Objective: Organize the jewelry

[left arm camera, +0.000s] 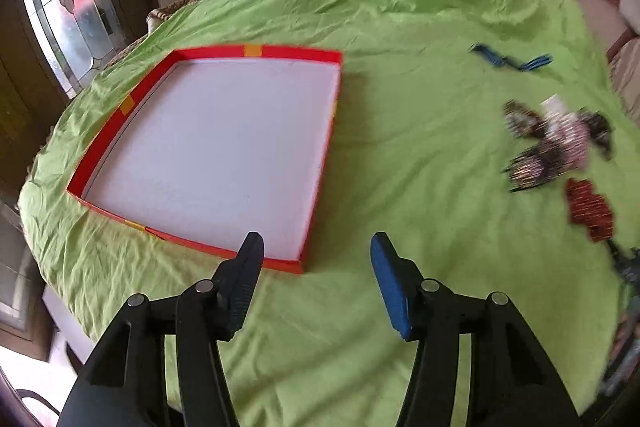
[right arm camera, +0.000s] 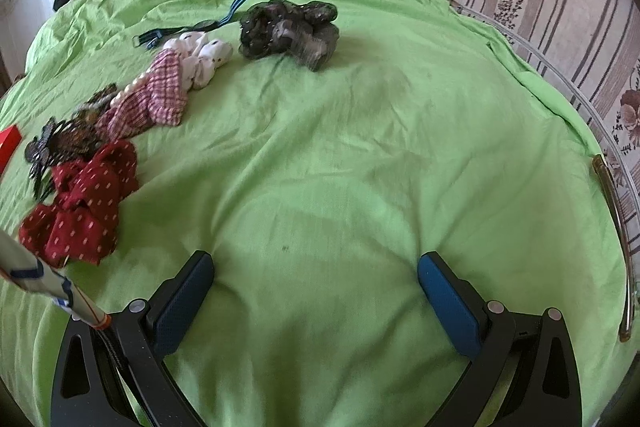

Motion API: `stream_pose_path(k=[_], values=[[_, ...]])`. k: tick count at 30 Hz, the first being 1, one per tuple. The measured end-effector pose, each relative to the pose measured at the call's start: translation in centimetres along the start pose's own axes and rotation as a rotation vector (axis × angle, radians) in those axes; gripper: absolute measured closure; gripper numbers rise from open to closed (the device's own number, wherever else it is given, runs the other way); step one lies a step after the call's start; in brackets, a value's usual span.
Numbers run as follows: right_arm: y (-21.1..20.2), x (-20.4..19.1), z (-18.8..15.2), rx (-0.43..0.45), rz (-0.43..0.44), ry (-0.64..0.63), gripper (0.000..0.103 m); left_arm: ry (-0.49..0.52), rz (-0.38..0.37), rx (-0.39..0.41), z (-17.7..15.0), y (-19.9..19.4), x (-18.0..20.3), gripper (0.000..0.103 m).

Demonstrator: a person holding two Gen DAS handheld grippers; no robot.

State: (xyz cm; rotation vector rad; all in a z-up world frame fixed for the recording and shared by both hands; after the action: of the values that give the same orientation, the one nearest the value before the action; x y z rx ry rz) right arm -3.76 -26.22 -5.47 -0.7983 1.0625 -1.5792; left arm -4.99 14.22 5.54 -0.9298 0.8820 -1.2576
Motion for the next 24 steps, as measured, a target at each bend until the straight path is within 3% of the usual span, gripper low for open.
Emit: stream_pose_path(k=[4,10,13,17,21,24], values=[[-0.7,0.0,-1.1,-0.017,0.005,-0.008,0.0,0.036,-0.032,0.052,-0.5,-2.8,2.1,0.027],[-3.0,-0.1,-2.4,-0.059,-0.032,-0.002,0.0,0.085,-0.116,0.034,-1.7,-4.1,4.7,0.021],[-6.1,0.1,-3.2,0.052,-0.032,0.025,0.002,0.096,-0.13,0.05,-2.4,-4.7,5.6,0.015],[-12.3,-0.1,-4.4,0.32,-0.076,0.057,0.003,0.121,-0.117,0.093,-3.1,-6.0,6.7,0.012],[-13.8,-1.3,-4.2,0.348,-0.055,0.028,0.005,0.148,-0.049,0.143,-3.8,-7.2,7.5,0.012],[-14.5,-1.8,-4.1,0.37,-0.032,0.044,0.007,0.18,-0.039,0.167,-4.0,-7.8,7.9,0.012]])
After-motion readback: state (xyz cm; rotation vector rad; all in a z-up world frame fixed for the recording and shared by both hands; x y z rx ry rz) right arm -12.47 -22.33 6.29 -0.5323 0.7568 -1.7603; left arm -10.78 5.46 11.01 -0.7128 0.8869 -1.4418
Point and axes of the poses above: each gripper's, at about its wrist camera, not at the fingertips, and y roughly the way its jaws point, x to its right, z to its top, the point moved 4 cm from there along y, roughly the way its jaws point, and after that the axes turned 14 degrees about -x, right-handed, at the moved point
